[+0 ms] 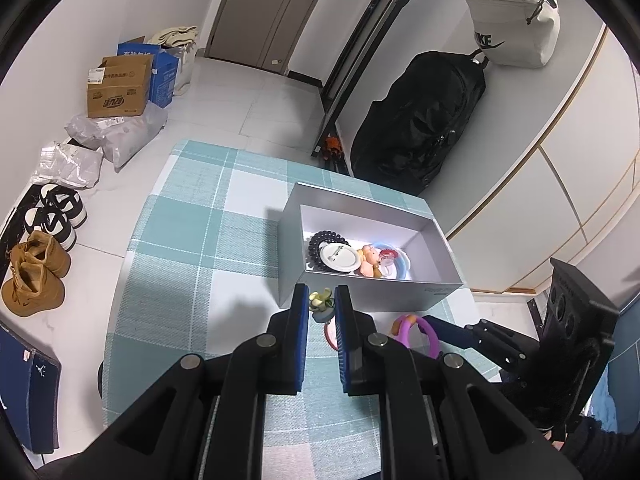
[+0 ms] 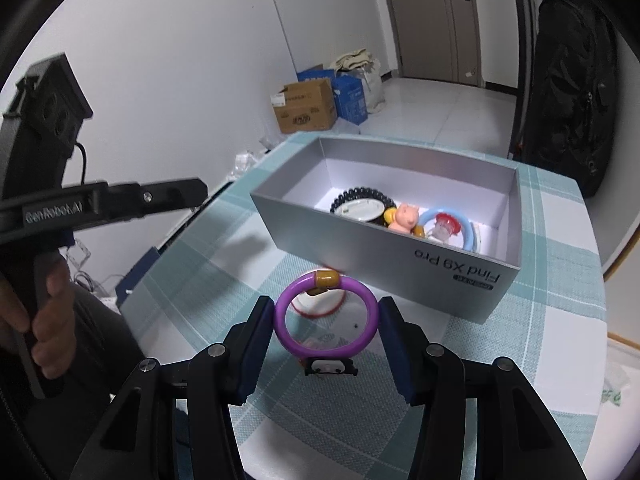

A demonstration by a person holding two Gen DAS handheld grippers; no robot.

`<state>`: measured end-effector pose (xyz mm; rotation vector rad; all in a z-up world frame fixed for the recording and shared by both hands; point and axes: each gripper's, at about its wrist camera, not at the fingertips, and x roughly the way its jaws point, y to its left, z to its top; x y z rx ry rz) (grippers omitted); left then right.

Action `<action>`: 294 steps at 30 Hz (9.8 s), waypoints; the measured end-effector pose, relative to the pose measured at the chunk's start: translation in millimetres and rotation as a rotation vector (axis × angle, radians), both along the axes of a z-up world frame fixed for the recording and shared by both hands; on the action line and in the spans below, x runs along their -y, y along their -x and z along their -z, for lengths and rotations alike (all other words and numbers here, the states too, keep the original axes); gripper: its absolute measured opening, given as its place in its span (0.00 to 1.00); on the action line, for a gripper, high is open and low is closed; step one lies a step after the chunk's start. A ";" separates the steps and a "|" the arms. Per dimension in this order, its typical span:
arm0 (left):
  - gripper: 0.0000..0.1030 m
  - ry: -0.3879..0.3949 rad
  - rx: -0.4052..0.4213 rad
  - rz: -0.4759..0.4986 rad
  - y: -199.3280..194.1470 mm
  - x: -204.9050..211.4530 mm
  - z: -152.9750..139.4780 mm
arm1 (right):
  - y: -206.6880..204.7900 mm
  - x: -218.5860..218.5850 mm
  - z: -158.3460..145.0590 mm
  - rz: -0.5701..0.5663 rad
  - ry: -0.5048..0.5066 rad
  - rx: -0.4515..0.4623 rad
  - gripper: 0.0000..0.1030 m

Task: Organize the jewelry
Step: 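Grasp the purple ring with the right gripper while the left gripper holds the yellow charm, then lower both held items into the silver box and open both grippers, then withdraw both grippers from the box, then grasp the red pacifier charm with the left gripper, then grasp the red-rimmed white badge with the right gripper while the left gripper lifts the charm, then carry both items into the silver box and open both grippers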

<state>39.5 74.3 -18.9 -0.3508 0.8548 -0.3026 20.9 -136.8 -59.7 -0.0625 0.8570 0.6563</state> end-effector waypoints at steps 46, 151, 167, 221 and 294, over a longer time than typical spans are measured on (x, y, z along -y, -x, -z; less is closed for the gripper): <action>0.08 -0.018 -0.009 0.094 -68.1 54.2 2.7 | -83.1 51.9 -24.8 0.151 -0.236 -0.063 0.50; 0.53 -0.310 -0.139 0.241 12.3 111.1 41.2 | -17.4 94.1 -29.5 0.299 -0.132 0.026 0.99; 0.16 -0.351 -0.134 0.303 12.0 123.3 44.3 | -16.9 95.4 -25.5 0.311 -0.113 0.017 0.99; 0.16 0.146 0.008 -0.125 -2.2 -50.1 -17.8 | -7.2 -67.8 34.6 0.126 0.207 0.010 0.65; 0.16 -0.035 -0.059 0.072 -84.8 60.4 -4.1 | -94.8 30.7 -50.2 0.076 -0.089 0.035 0.40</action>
